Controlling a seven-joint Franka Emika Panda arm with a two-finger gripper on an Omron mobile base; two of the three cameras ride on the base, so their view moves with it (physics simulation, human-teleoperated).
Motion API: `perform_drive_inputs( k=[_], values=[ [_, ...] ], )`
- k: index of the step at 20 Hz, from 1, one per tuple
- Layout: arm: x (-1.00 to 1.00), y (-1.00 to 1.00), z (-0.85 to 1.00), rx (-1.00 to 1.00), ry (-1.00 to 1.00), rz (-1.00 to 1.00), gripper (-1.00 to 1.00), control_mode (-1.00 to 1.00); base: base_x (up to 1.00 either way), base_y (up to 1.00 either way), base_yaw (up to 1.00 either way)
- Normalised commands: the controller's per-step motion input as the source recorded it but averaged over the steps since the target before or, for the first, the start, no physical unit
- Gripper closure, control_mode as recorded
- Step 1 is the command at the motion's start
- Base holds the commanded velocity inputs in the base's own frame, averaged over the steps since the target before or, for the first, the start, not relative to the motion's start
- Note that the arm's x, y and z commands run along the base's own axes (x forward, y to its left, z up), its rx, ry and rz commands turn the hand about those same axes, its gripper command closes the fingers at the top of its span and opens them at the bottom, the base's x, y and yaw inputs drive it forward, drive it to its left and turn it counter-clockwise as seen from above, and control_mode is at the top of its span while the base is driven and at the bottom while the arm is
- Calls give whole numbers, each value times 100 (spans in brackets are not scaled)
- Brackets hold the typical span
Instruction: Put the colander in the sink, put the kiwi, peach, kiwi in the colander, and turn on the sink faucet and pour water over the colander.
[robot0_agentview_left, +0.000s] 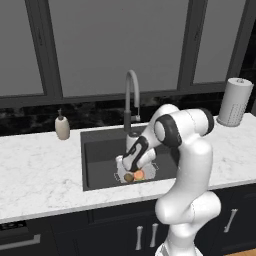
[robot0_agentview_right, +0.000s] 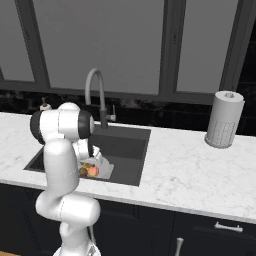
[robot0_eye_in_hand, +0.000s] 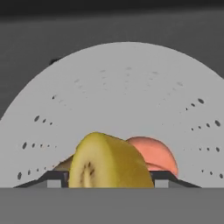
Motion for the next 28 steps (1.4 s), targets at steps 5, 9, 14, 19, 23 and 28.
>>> perform_drive_inputs(
  k=[5, 9, 14, 19, 23, 28],
  values=[
    [-36, -11, 19, 0, -11, 0, -100, -100, 0, 0, 0],
    [-81, -35, 89, 1, -26, 0, -100, -100, 0, 0, 0],
    [-89, -48, 100, 8, -22, 0, -100, -100, 0, 0, 0],
    [-20, -28, 100, 18, -6, 0, -100, -100, 0, 0, 0],
    [0, -31, 100, 12, 0, 0, -100, -100, 0, 0, 0],
    [7, -55, 77, 0, 0, 0, -100, -100, 0, 0, 0]
  ],
)
